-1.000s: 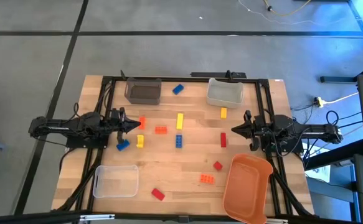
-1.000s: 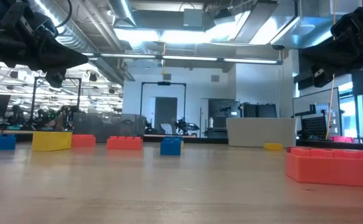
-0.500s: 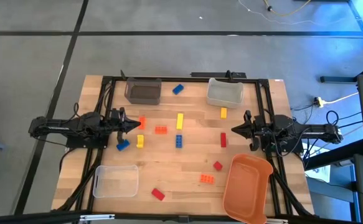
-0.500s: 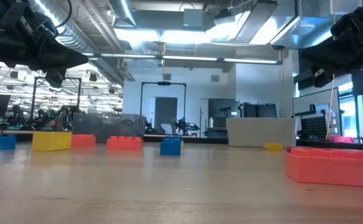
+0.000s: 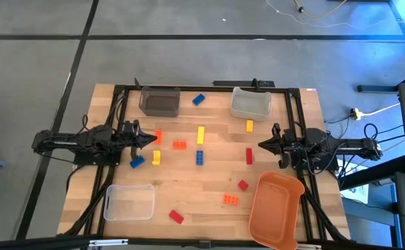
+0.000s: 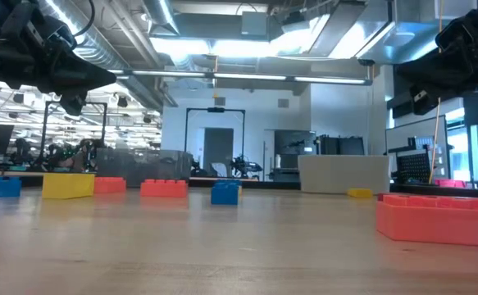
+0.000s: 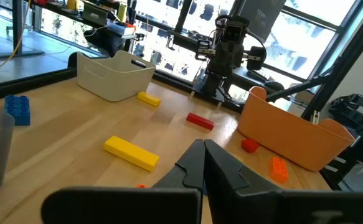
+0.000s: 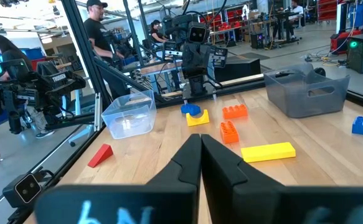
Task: Sort & place blocks by color
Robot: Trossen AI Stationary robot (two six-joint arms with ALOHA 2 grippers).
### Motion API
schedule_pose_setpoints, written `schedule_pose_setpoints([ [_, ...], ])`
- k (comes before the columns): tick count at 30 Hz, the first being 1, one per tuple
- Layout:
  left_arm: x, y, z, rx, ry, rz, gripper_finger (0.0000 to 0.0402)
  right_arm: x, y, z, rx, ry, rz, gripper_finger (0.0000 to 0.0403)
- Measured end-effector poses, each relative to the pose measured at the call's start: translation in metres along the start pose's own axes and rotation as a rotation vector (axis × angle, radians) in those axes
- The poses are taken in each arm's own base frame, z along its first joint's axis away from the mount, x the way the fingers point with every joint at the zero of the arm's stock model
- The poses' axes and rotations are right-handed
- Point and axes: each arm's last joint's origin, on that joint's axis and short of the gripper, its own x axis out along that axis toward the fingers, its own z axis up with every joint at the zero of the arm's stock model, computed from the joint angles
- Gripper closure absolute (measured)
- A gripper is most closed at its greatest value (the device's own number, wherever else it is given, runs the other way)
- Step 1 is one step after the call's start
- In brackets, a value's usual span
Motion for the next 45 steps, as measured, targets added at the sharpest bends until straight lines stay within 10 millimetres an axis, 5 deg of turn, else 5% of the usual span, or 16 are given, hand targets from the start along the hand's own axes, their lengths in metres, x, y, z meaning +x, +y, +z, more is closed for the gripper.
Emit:
schedule_pose_setpoints([
  [22,0.0,0.0,0.0,0.0,-0.001,0.0,0.0401,0.0,0.0,0.005,-0.029,-0.058,-0.012,0.0389],
  [31,0.0,0.0,0.0,0.0,0.0,0.0,0.0401,-0.033,0.009,0.073,0.217,-0.88,-0.022,0.0389],
  [36,0.0,0.0,0.0,0.0,-0.001,0.0,0.0401,-0.019,0.017,0.11,0.195,-0.742,-0.071,0.0389],
  [41,0.0,0.0,0.0,0.0,0.0,0.0,0.0401,0.021,0.027,0.148,0.114,-0.439,-0.116,0.0389],
  [45,0.0,0.0,0.0,0.0,0.0,0.0,0.0401,0.046,0.029,0.176,0.075,-0.379,-0.274,0.0388],
])
